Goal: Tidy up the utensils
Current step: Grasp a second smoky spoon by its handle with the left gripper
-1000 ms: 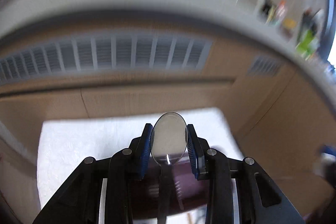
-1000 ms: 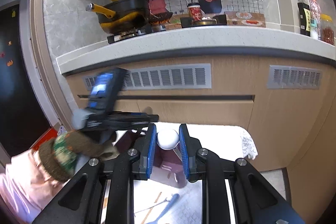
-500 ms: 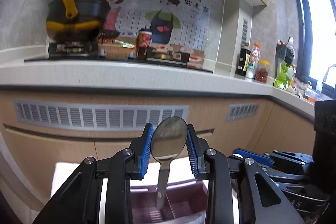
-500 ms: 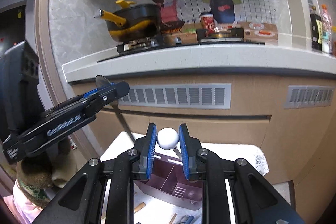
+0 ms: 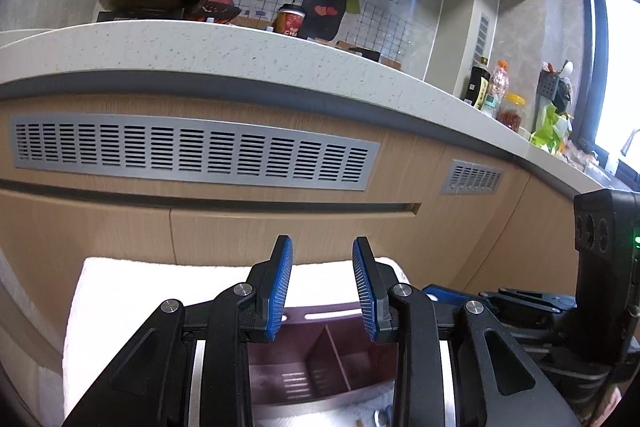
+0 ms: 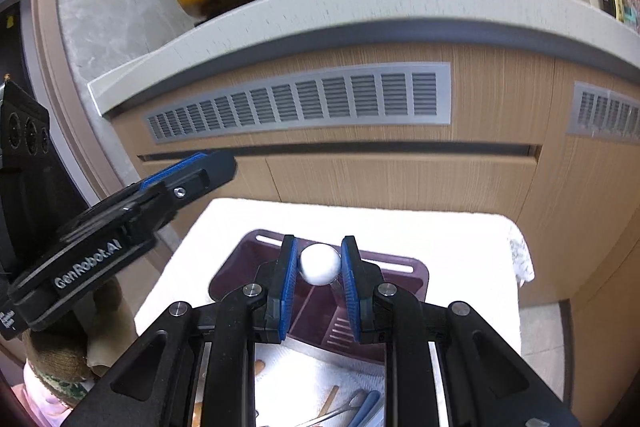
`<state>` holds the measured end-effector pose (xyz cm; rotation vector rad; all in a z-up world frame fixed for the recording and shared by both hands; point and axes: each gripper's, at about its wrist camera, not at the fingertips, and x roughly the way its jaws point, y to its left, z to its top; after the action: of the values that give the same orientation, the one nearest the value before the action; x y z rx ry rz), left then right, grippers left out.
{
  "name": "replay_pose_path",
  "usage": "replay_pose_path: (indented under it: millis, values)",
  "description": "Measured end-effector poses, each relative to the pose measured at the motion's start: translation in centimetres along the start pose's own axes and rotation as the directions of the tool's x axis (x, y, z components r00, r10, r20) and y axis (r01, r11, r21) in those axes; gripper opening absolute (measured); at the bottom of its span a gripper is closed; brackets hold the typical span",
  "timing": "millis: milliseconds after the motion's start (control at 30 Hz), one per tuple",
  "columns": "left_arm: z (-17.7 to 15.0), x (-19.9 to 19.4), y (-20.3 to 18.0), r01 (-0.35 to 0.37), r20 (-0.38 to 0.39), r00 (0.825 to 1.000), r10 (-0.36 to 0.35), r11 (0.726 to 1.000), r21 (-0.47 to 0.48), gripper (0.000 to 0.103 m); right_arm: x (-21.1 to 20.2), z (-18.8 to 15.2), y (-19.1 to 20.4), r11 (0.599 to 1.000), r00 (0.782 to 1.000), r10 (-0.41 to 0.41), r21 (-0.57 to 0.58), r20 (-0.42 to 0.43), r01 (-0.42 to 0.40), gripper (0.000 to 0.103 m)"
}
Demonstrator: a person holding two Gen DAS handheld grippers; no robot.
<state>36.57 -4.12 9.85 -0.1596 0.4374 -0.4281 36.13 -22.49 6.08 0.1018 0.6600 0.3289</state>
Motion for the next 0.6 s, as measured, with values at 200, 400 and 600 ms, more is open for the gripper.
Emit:
replay_pose_path:
  millis: [200,400,600]
  values:
    - [-1.4,-2.2,1.8,-0.050,-0.084,0.995,0.045,0.997,-0.056,0.034,-3.3,0.5,0.5,0.999,0.993,-0.026,-0.019,0.117,0.029,0.020]
    - [-6.5,-1.9,5.4,-0.117,-0.346,0.938,0.028,0.964,-0.238,0.045,-9.5,1.0,2.3,0.996,0.967,-0.021,-0.080,0.256,0.042,0.020]
    - [-11.6,0.9,6.1,-0.229,-0.523,0.851,0.041,0.926,-0.300,0.057,-13.0,-0.7,3.0,0.994,0.966,-0.003,-0.102,0.259,0.030,0.020]
